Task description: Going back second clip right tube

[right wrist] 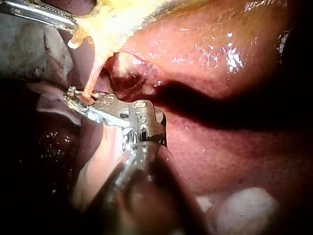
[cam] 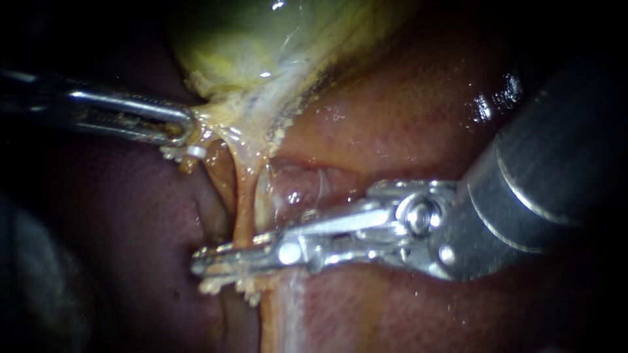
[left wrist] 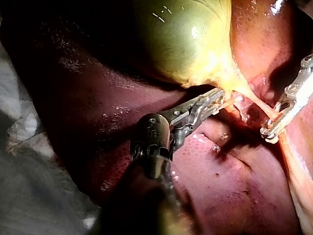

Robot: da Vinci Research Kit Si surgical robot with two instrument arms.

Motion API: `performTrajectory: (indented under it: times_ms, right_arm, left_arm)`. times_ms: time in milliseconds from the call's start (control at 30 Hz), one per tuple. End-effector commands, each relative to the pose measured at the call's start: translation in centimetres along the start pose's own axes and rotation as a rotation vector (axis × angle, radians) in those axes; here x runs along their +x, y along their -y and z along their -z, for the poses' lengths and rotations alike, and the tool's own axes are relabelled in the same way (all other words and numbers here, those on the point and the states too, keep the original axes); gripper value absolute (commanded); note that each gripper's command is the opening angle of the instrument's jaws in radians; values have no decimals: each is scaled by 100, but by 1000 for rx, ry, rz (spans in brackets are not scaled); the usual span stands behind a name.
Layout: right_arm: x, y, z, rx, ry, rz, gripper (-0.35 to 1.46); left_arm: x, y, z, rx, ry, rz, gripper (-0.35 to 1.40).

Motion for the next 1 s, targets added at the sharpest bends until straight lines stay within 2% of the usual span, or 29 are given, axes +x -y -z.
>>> performTrajectory:
  times_ms: [33, 167, 300, 433, 600, 767, 833, 1000]
  right_arm:
    - [0, -1, 0, 0, 0, 0, -35]
    - [1, -3, 2, 7, -6, 12, -35]
    - [-2, -6, 0, 26, -22, 85, 12]
    - [-8, -13, -7, 42, -36, 109, 32]
    - [-20, -26, -13, 39, -33, 162, 42]
    - [-35, -48, -20, 24, -33, 283, 47]
    - [-37, -56, -22, -14, -38, 339, 49]
    - [-34, -68, -14, -33, -45, 403, 50]
  left_arm:
    - [0, 0, 0, 1, 0, 0, -35]
    - [0, 0, 0, 1, 0, 0, -35]
    - [0, 0, 0, 1, 0, 0, -35]
    - [0, 0, 0, 1, 0, 0, -35]
    - [0, 0, 0, 1, 0, 0, -35]
    - [-1, 0, 0, 1, 0, 0, -35]
    - [-1, 0, 0, 1, 0, 0, -35]
    - [-1, 0, 0, 1, 0, 0, -35]
